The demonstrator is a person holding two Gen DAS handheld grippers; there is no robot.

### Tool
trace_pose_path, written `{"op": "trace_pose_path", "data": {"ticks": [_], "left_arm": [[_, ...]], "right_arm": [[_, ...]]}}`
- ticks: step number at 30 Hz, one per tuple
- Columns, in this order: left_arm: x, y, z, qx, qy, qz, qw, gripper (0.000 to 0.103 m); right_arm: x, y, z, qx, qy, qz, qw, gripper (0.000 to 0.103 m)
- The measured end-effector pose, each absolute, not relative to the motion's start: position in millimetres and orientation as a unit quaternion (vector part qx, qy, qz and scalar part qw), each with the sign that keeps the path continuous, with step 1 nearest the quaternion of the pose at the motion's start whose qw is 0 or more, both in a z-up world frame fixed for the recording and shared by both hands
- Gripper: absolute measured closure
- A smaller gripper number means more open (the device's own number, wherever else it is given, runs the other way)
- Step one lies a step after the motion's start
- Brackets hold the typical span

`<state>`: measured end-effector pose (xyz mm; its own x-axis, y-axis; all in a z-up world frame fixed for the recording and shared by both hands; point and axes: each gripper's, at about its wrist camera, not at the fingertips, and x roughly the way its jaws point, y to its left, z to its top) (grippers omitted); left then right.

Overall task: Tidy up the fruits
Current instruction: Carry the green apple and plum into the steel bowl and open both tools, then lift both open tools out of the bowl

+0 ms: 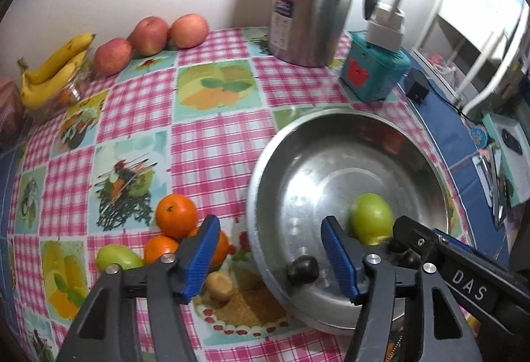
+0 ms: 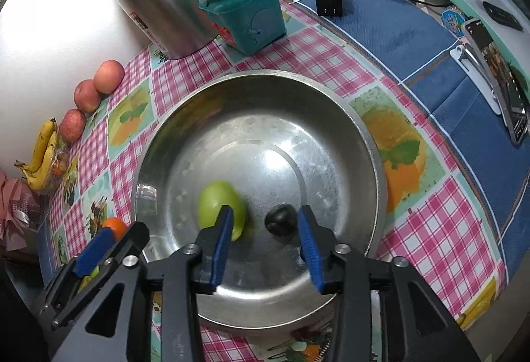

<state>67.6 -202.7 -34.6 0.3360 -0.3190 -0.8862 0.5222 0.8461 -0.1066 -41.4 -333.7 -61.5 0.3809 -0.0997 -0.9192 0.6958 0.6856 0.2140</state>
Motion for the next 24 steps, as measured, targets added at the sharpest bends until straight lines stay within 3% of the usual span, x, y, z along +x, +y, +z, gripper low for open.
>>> {"op": "trace_pose_path", "data": {"ticks": [2,11,14,22,24], "left_arm": [[72.1,-194.4,-35.1,0.091,0.521,-0.241,0.813,0.024],[88.8,-153.0,-43.5,0.069,0.543,-0.161,0.821,0.001],[92.0,-139.4,-45.2,0.072,0.545,-0.137,0.824,0.0],[96.1,-113.0,-47.1,0.081,0.538,-0.098,0.833,0.0],[95.5,-107.4,-47.1,0.081,0.536,-0.094,0.835,0.0]], "right_arm": [[-40.2,-332.2,-61.8,0.296,0.498,-0.255,0.774,0.046],[-33.9,-319.5,-65.5,0.262,0.52,-0.244,0.775,0.041],[-30.5,-312.2,-65.1,0.245,0.526,-0.238,0.779,0.03],[-24.5,-294.4,-65.2,0.206,0.536,-0.22,0.788,0.028],[-24.5,-291.1,-65.3,0.201,0.536,-0.217,0.791,0.017]]}}
